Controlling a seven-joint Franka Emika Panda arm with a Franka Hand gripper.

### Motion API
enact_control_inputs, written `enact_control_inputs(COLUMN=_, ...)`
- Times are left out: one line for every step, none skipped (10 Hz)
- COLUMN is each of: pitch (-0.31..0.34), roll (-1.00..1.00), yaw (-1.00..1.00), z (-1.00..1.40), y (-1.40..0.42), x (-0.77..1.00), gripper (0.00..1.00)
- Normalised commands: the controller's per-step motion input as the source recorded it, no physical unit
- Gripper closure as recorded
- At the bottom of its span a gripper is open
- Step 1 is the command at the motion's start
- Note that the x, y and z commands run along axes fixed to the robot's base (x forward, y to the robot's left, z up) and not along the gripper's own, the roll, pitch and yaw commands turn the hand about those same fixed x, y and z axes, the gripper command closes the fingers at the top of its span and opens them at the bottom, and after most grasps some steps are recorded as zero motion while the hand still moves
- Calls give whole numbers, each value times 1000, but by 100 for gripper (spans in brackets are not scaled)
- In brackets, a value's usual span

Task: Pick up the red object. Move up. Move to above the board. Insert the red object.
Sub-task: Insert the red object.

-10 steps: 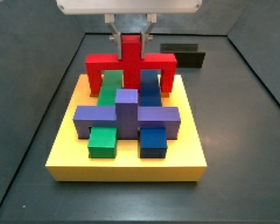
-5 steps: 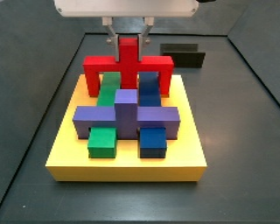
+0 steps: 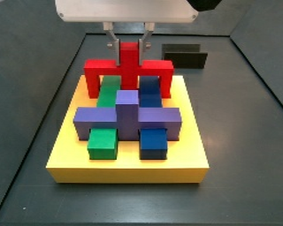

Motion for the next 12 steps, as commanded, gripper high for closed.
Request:
enact_control_inputs(pitch=0, roll=221, yaw=0, z=-486, y=-80, x=17, gripper=100)
enact_control_inputs(pitch=0, roll=210, yaw=0, z=-517, y=-126, x=189, gripper=100)
enact_control_inputs(pitch=59, roll=239, yaw=0, z=-406, y=-140, x=406, gripper=100)
enact_control_inputs(pitch=70, roll=226, yaw=0, z=-414, y=-106, x=486, gripper=100)
enact_control_inputs(pitch=50, roll=176, yaw=-80, z=-397, y=-74, x=317, gripper=100)
enact_control_inputs(pitch=23, roll=97, yaw=-94, z=-331, y=0, x=97, gripper=100)
enact_control_inputs(pitch=11, roll=86, yaw=-69, z=-337, y=0, x=97, gripper=100)
enact_control_inputs(pitch=0, roll=49, yaw=-71, z=-414, y=0, x=137, gripper=100)
enact_control_inputs(pitch=0, roll=39, yaw=-100, z=-440, y=0, x=203, gripper=100)
enact_control_inputs(pitch=0, roll=79, yaw=-117, z=-434, y=-14, x=334, gripper=100)
enact_control_inputs(pitch=86, roll=106, yaw=-149, z=-349, y=-54, x=514, gripper=100)
enact_control_inputs(pitch=137, roll=97, yaw=-151, z=-300, y=0, x=317, gripper=100)
